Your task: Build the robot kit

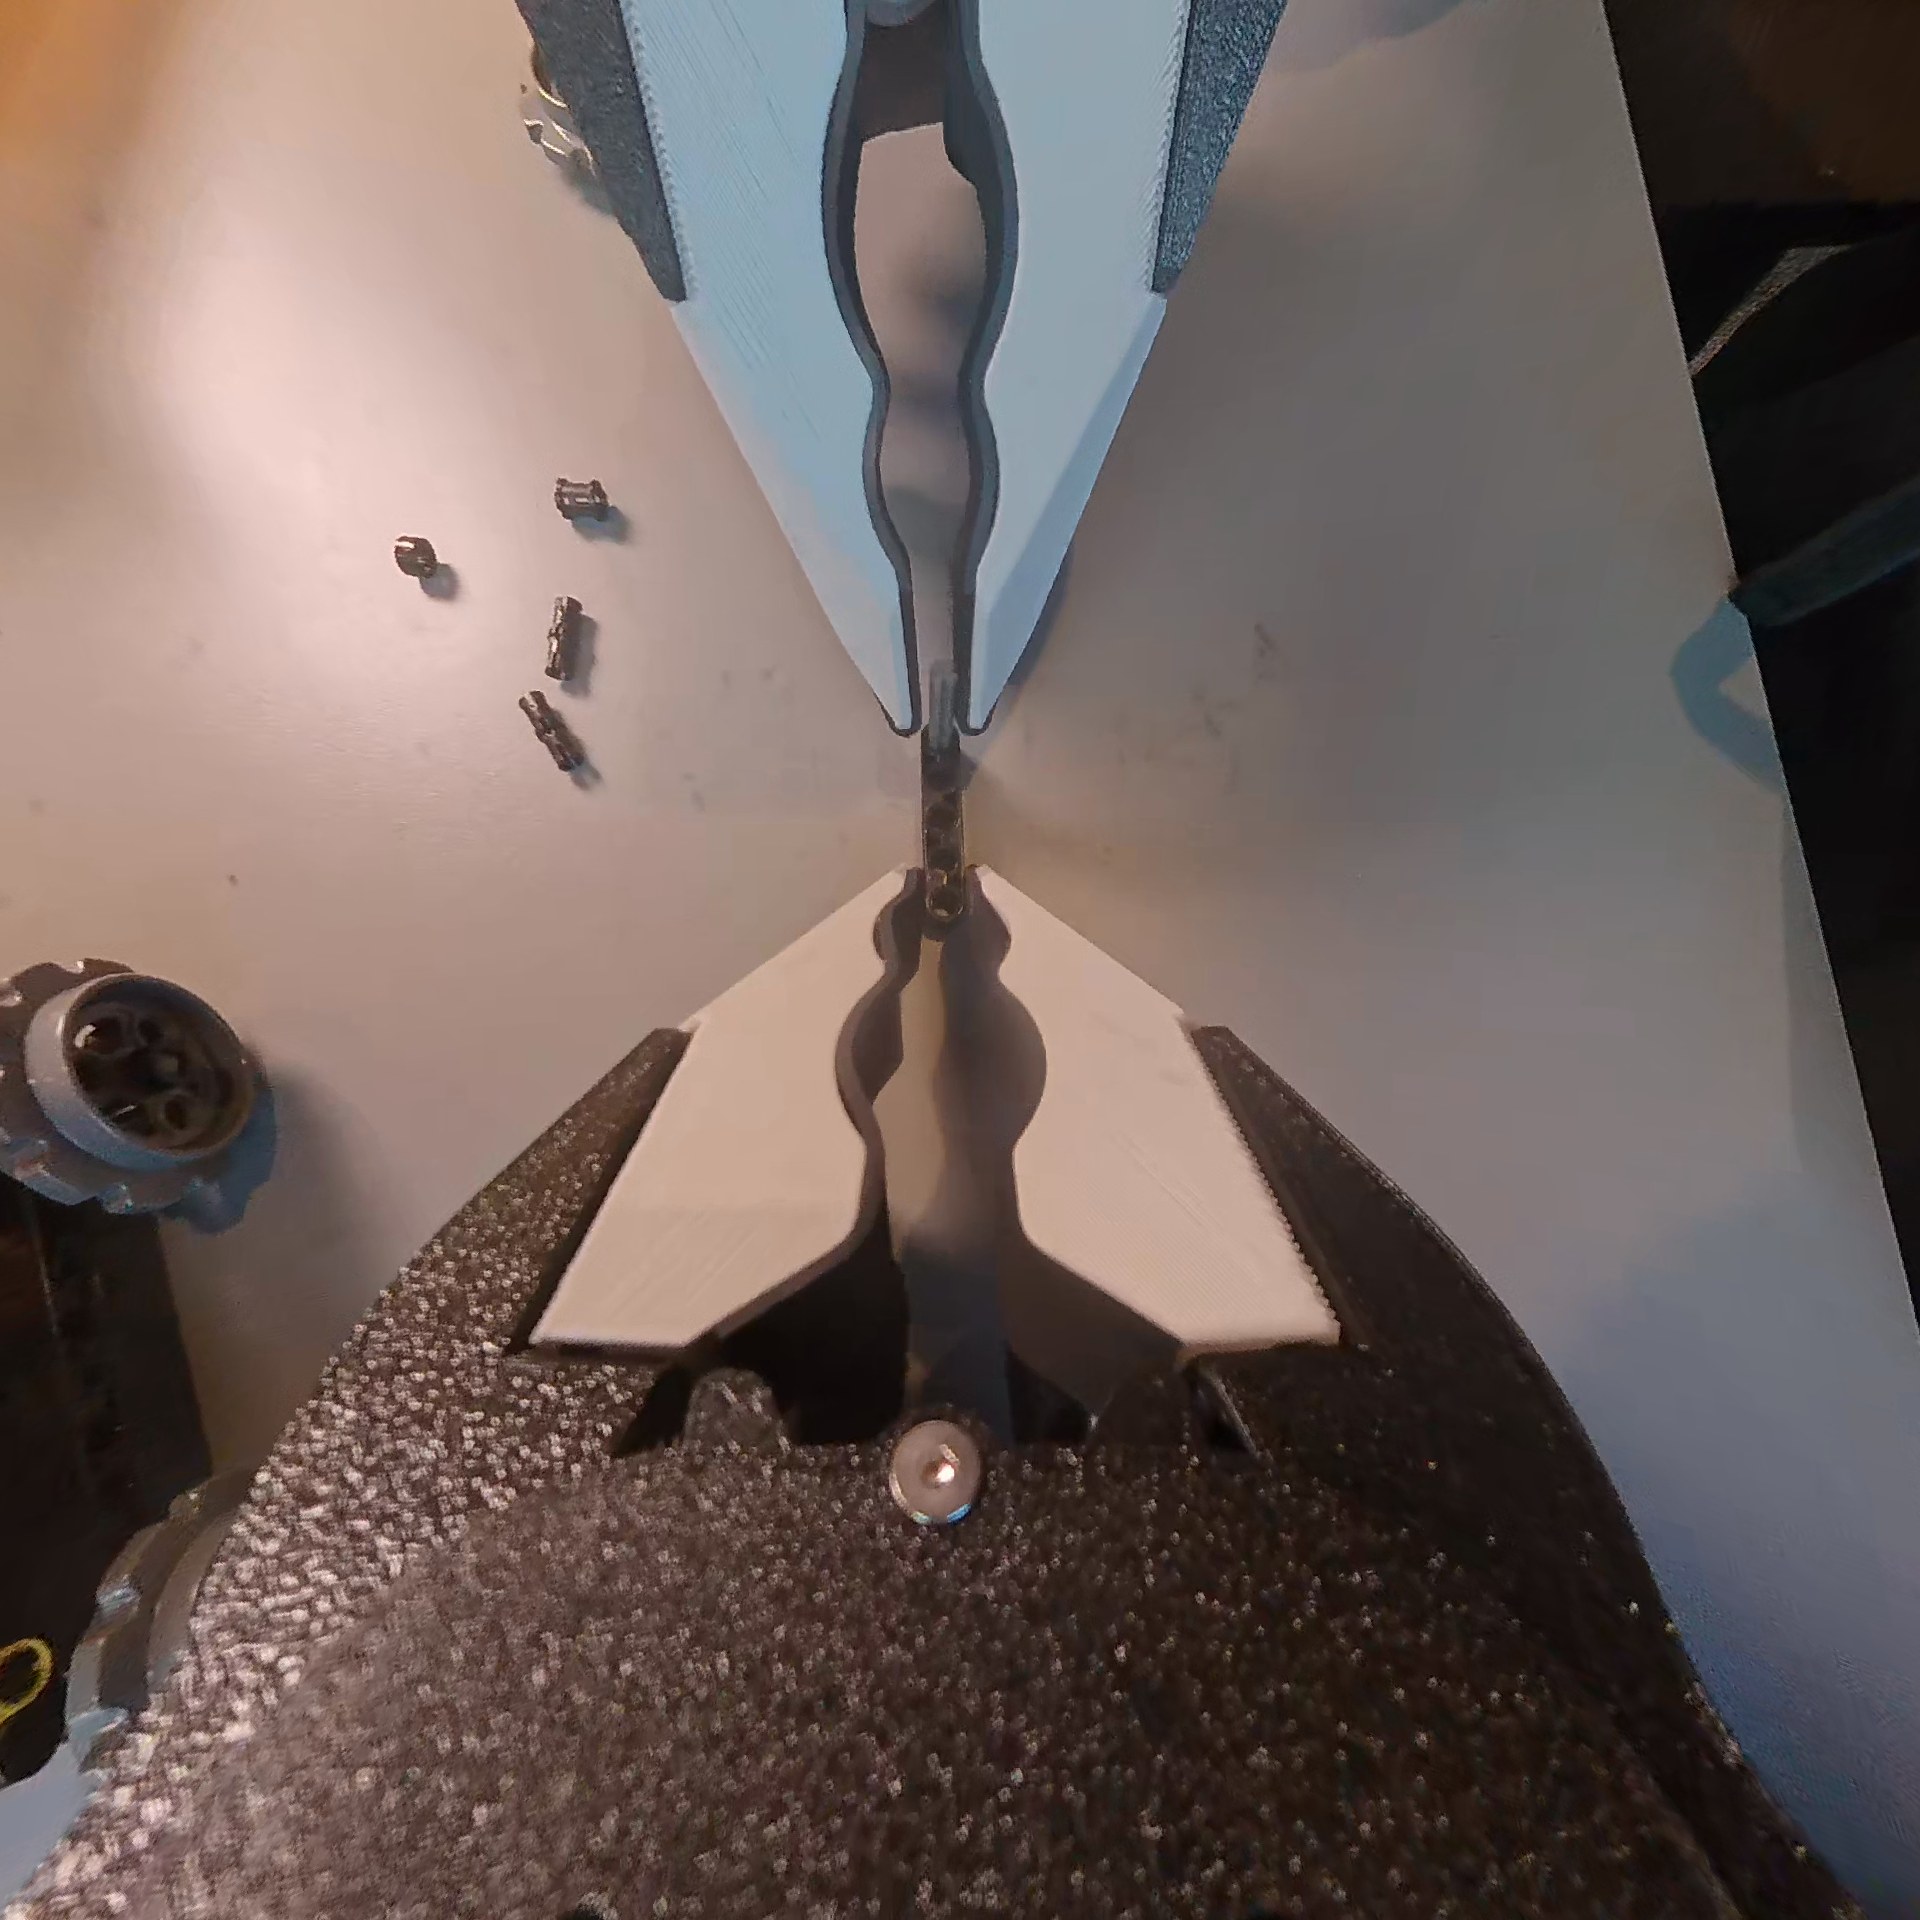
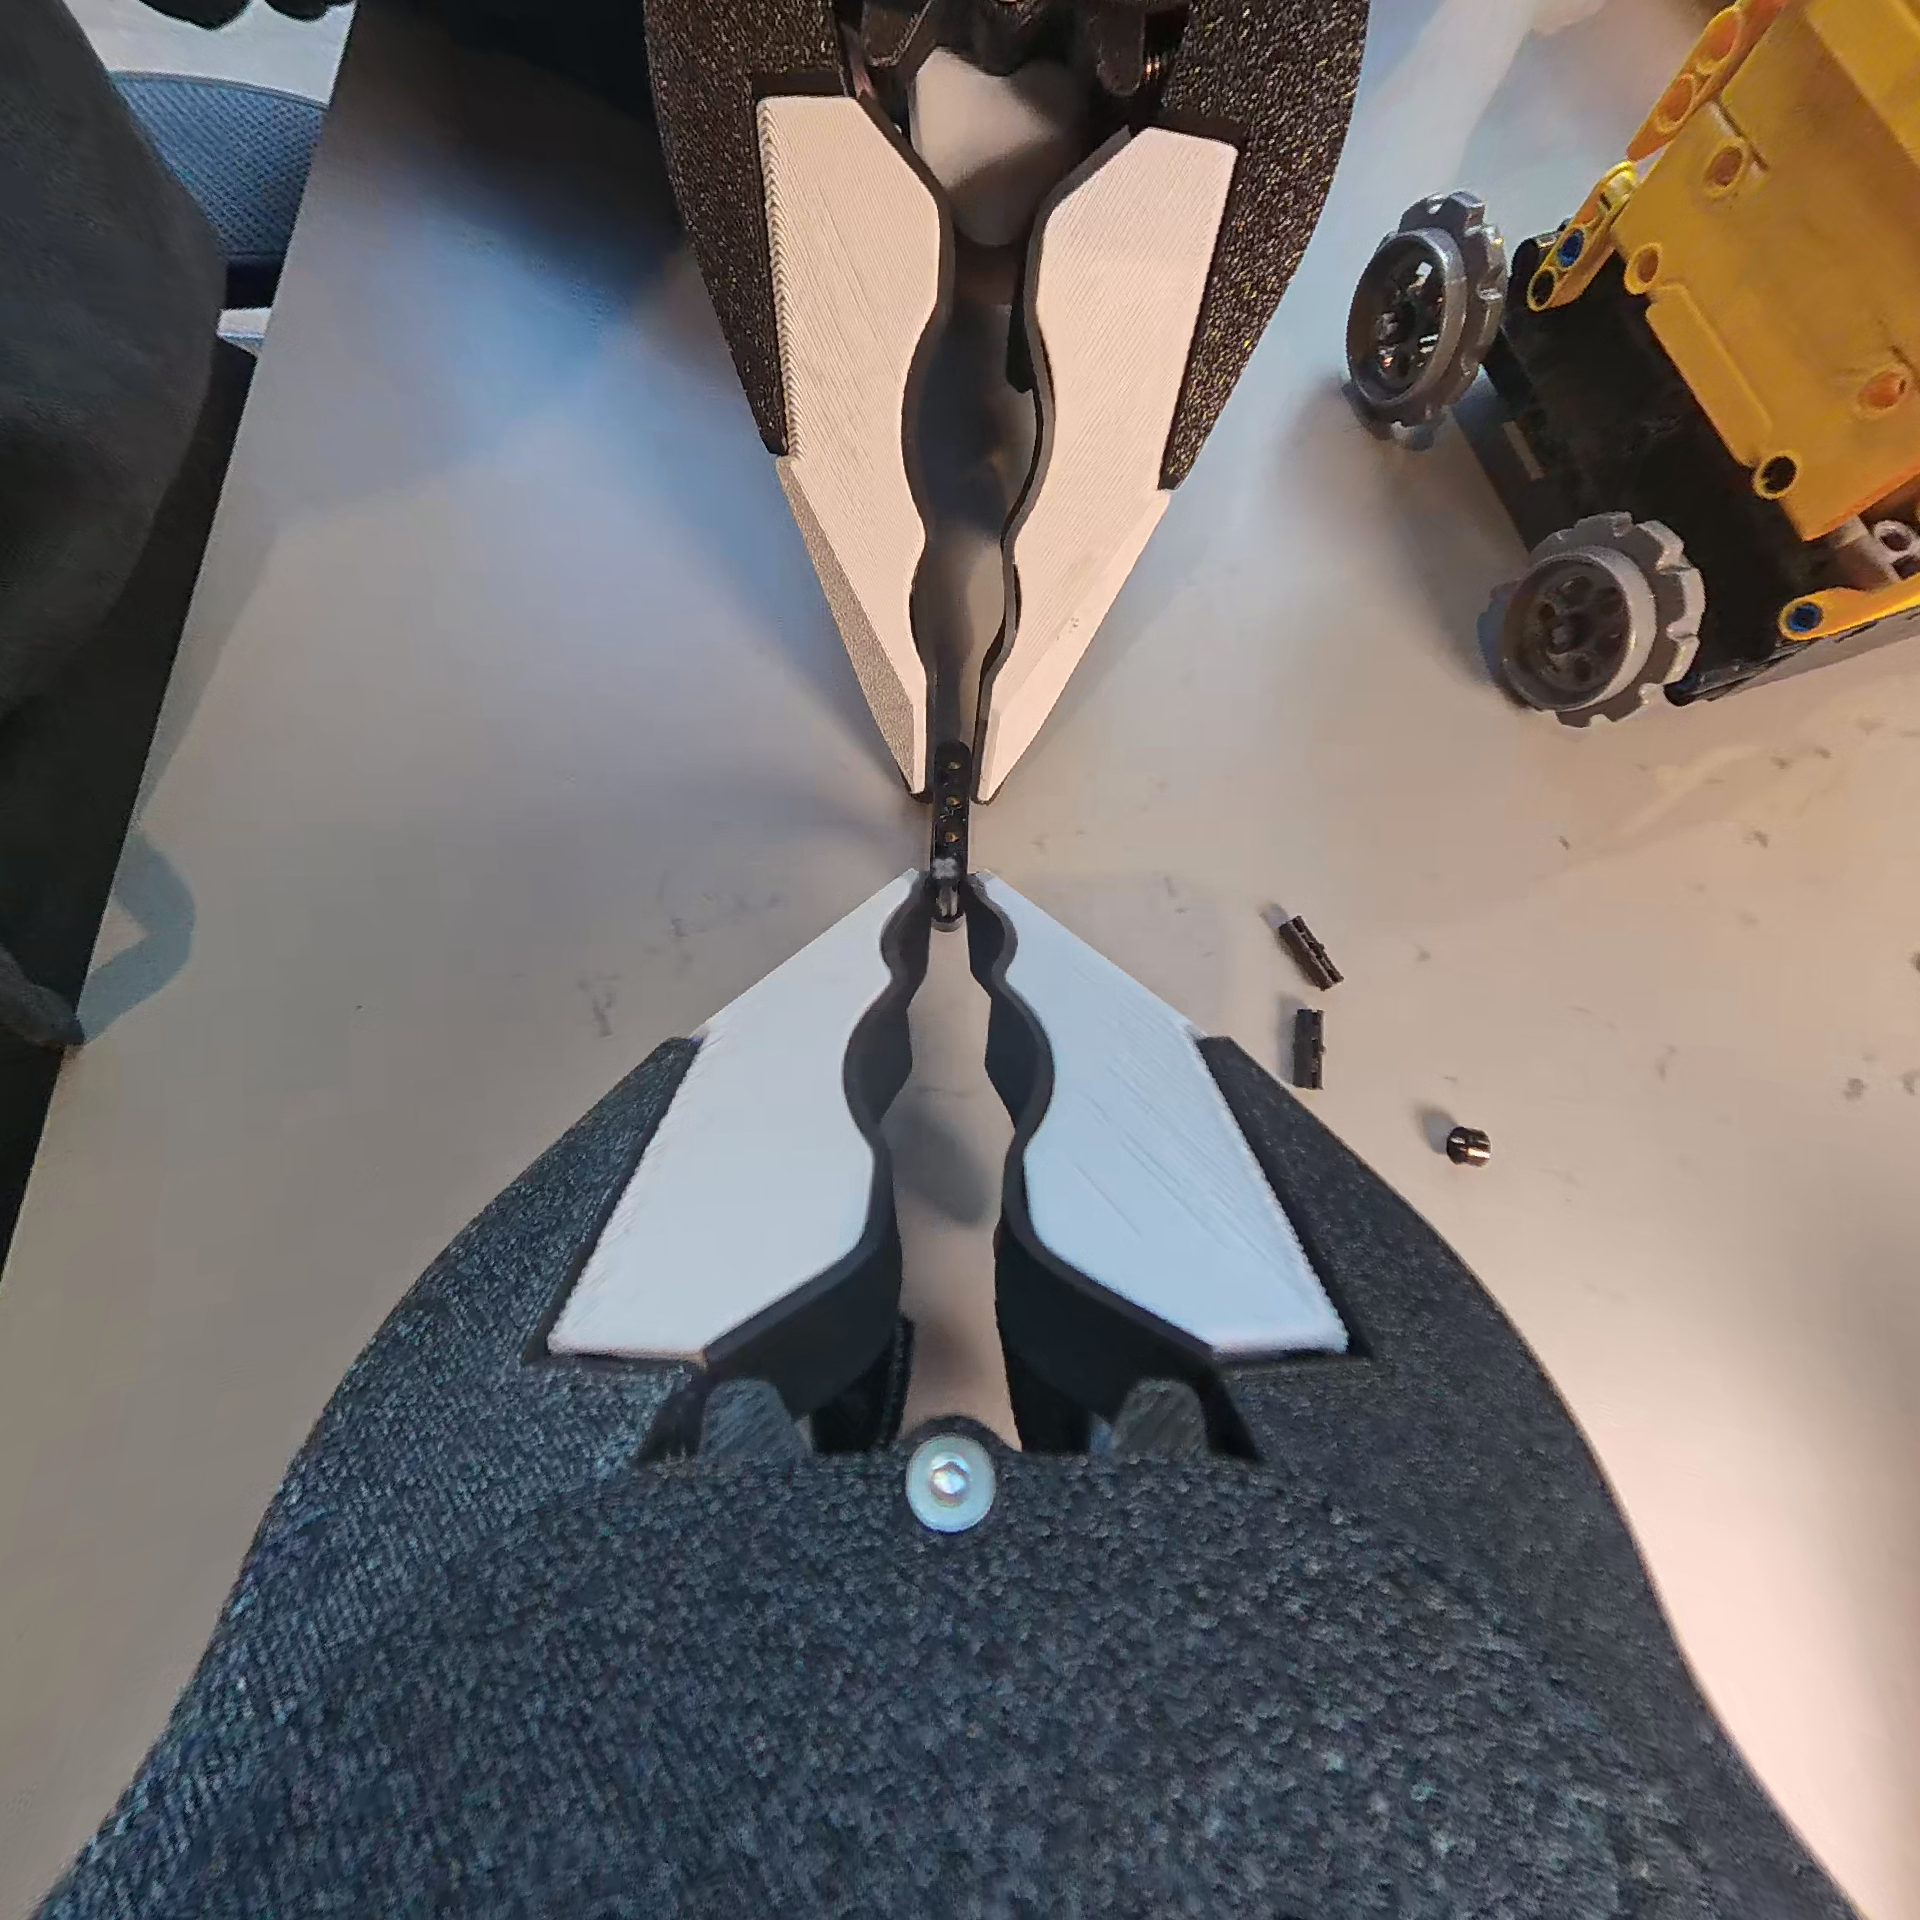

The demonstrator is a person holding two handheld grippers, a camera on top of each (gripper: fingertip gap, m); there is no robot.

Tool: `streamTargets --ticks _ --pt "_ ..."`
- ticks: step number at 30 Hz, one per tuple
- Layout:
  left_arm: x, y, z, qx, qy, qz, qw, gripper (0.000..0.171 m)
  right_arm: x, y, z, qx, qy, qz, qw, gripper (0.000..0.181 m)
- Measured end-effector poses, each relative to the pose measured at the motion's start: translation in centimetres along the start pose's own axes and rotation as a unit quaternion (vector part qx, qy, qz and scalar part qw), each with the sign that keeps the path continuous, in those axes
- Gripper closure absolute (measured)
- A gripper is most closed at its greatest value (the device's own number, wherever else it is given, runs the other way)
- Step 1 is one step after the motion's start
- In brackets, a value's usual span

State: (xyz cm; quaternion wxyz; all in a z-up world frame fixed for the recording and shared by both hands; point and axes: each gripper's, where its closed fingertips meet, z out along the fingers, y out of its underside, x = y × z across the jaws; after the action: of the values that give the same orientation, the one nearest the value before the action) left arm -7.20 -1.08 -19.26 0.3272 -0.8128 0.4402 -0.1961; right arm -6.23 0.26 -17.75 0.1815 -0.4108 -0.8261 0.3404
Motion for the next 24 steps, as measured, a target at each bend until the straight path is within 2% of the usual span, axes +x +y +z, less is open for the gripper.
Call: streamTargets --ticks 6,12,19,24 --pt "0.1 -0.5 -0.4 0.018 0.008 -0.007 1.000 0.159 0.0 -0.5 -1.0 0.013 0.003 0.003 1.000 0.164" --pt "-0.5 -1.9 -2.1 0.075 0.001 -0.025 0.997 0.155 2.4 -0.9 -4.3 0.030 0.056 0.027 0.998 0.153" --pt "-0.7 -1.5 -2.1 0.063 -0.009 -0.020 0.998 0.152 5.6 2.2 -6.5 -0.054 0.128 0.027 0.990 0.160" --pt "-0.9 -1.7 -2.3 0.068 -0.015 -0.020 0.997 0.151 6.0 4.0 -5.9 -0.113 0.109 0.024 0.987 0.165"
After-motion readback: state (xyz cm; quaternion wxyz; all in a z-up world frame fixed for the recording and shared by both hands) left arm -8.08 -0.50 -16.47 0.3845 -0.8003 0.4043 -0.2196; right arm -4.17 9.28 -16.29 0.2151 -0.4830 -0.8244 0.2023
